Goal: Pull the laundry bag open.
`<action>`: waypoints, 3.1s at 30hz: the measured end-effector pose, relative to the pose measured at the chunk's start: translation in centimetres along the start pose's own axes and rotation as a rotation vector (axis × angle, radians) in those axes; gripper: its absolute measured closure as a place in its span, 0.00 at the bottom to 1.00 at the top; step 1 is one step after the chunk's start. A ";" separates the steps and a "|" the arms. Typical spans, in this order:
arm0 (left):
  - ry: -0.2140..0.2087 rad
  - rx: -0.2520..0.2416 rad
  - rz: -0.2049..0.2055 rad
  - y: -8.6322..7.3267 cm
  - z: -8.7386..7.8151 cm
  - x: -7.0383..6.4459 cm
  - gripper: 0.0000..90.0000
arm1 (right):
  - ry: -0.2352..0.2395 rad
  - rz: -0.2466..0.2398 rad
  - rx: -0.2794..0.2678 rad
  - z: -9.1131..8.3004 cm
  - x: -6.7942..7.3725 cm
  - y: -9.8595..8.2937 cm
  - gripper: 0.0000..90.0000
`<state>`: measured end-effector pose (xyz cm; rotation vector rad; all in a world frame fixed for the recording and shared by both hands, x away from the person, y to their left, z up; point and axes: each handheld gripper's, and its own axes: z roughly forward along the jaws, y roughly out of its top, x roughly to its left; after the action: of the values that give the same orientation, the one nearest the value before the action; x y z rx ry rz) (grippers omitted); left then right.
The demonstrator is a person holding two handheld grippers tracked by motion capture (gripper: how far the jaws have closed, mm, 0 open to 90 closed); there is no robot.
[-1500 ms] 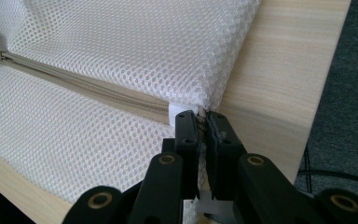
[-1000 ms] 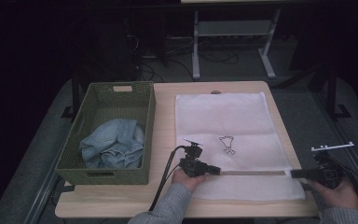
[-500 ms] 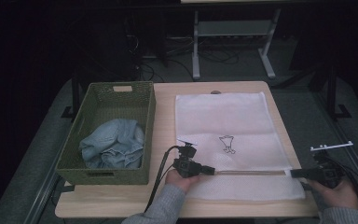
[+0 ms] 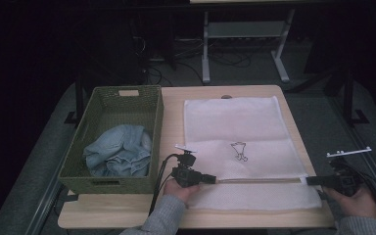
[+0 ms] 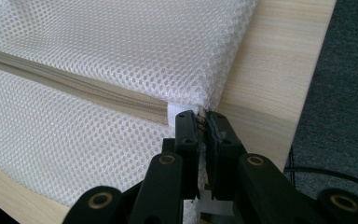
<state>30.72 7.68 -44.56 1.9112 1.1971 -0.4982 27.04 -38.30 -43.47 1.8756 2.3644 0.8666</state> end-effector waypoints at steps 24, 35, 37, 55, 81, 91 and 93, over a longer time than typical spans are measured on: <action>0.073 0.010 0.000 -0.1 -1.6 0.3 0.97 | -0.063 0.034 -0.004 -1.2 -1.9 -0.8 0.93; 0.149 0.034 -0.019 -0.3 -2.1 1.2 0.97 | -0.088 0.051 -0.005 -1.6 -3.2 -1.2 0.93; 0.163 0.040 -0.023 -0.4 -2.1 1.2 0.97 | -0.086 0.053 -0.006 -1.6 -3.3 -1.2 0.93; 0.287 0.039 0.012 -0.8 -2.2 0.6 0.97 | -0.080 0.038 -0.010 -1.2 -2.8 -0.8 0.93; 0.281 -0.011 0.040 -1.2 -2.9 -0.9 0.82 | -0.038 -0.098 -0.011 0.2 -0.6 0.2 0.82; 0.218 -0.030 0.047 -1.0 -3.0 -0.6 0.79 | -0.025 -0.166 -0.043 0.1 0.6 0.5 0.66; 0.205 -0.034 0.046 -1.1 -3.0 -0.6 0.79 | -0.028 -0.178 -0.049 0.3 1.0 0.6 0.65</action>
<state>29.28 10.01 -42.83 1.9924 1.2794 -0.2598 27.41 -37.24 -43.12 1.6184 2.4239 0.8673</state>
